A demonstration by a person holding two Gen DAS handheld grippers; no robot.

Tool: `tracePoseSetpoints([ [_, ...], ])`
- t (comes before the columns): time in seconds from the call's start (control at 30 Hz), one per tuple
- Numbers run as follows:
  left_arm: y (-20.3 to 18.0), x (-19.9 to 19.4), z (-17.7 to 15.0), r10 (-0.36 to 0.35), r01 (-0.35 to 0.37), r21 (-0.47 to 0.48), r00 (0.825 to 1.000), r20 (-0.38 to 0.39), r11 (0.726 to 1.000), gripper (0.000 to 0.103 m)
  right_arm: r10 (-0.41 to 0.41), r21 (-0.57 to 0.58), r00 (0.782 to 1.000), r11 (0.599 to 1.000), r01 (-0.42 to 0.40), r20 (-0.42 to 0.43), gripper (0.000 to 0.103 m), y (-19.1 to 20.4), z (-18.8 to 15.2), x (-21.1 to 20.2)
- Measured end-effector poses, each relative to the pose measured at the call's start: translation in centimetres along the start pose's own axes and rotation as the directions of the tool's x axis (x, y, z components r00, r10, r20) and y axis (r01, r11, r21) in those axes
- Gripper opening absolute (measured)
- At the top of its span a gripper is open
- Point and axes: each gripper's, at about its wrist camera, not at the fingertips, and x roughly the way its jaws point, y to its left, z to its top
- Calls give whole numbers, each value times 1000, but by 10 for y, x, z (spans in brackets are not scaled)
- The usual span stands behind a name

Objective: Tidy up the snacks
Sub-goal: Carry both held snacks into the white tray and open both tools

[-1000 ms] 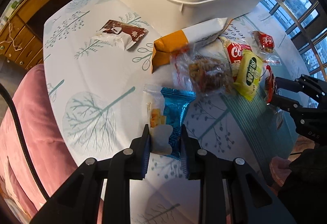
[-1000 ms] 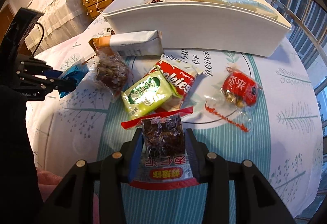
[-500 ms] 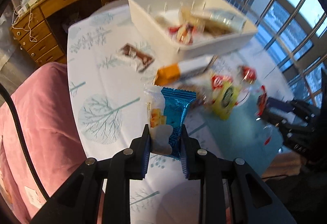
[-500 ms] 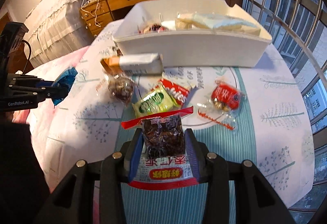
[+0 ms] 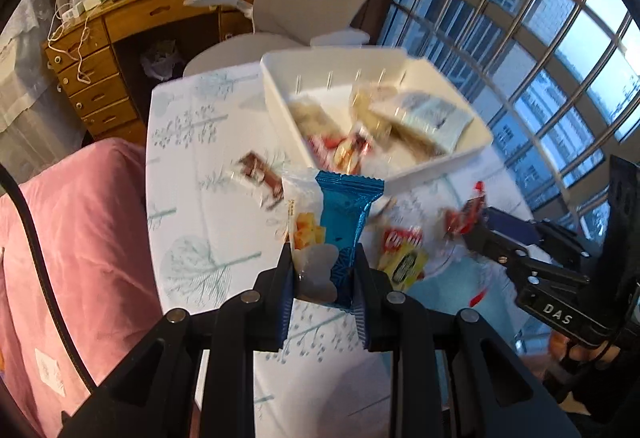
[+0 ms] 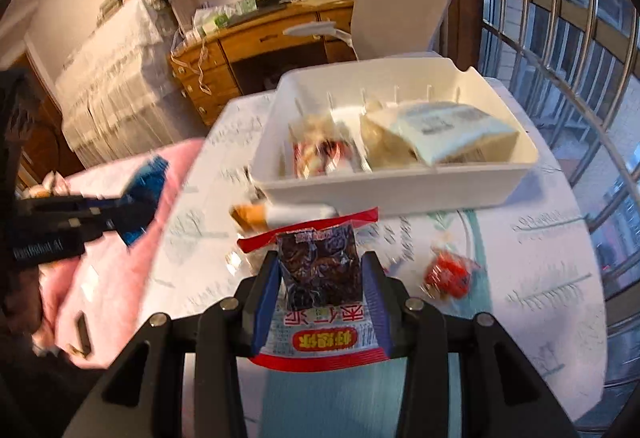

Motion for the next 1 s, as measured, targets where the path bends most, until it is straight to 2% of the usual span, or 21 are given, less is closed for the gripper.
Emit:
tracePoseSetpoints([
  [0.17,-6,1,24,20,-19,-31,999,33,999,24,57,-16,998,998,-56,32,41,-4,32,4],
  [0.53,-26,26,82,43,-32,-134,996,78,991,24,156,-50,987,987,-155,27,41,-25,86,25],
  [0.67,-33,38,93,17,0,-149,993,115,989,24,180,-64,983,982,-177,36,42,-39,101,33],
  [0.97,-36,78,104,12,9,-228,996,89,974,24,207,-62,978,977,-204,36,42,-67,113,54],
  [1.0,-36,81,104,14,5,-231,997,82,973,27,210,-60,977,976,-208,35,42,-69,114,56],
])
